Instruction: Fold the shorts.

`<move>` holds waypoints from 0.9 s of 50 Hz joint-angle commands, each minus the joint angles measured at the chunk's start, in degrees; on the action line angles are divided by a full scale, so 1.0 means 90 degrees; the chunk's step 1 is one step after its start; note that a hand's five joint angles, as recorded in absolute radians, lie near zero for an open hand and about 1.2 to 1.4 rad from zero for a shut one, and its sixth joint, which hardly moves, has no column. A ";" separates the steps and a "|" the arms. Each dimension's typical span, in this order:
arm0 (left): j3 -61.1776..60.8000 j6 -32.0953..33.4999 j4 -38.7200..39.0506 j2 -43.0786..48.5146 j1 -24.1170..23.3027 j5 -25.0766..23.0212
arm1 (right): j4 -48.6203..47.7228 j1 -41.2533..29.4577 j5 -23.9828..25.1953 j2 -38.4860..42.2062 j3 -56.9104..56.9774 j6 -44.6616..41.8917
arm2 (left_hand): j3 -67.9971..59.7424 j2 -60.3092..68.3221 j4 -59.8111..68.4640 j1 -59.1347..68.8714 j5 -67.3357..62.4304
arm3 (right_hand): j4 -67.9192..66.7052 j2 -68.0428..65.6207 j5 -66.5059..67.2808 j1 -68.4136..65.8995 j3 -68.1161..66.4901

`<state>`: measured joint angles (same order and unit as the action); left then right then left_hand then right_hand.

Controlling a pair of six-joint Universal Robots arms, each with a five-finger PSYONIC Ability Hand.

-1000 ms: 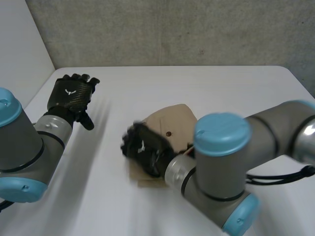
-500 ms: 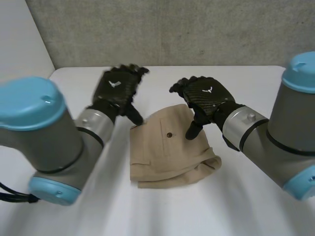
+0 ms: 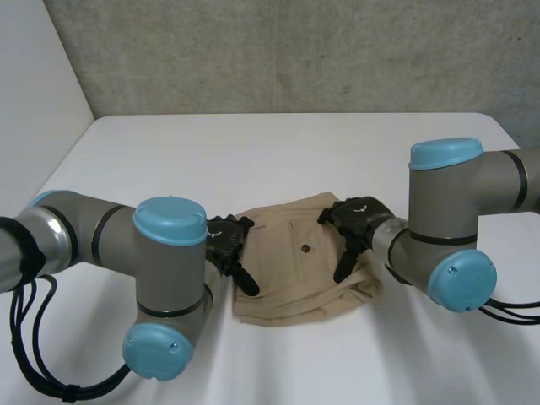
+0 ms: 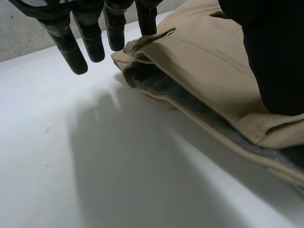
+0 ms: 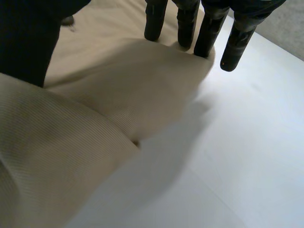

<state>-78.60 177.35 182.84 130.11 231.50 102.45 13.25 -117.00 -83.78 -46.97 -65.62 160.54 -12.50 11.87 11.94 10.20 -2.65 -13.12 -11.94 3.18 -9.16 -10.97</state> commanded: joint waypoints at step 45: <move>0.0023 0.0139 -0.1741 -0.4300 0.1963 -0.1129 | -0.0339 0.0891 -0.1072 -0.4127 -0.0775 0.1029 | 0.0272 -0.0203 -0.0211 -0.0017 0.0289 | 0.0346 0.0215 -0.0353 -0.0094 0.0108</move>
<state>-77.43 178.84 167.86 91.55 249.20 93.18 9.03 -108.84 -94.69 -83.77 -71.88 169.71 -12.49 11.87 11.93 9.99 -2.65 -13.11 -11.81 2.95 -8.32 -10.81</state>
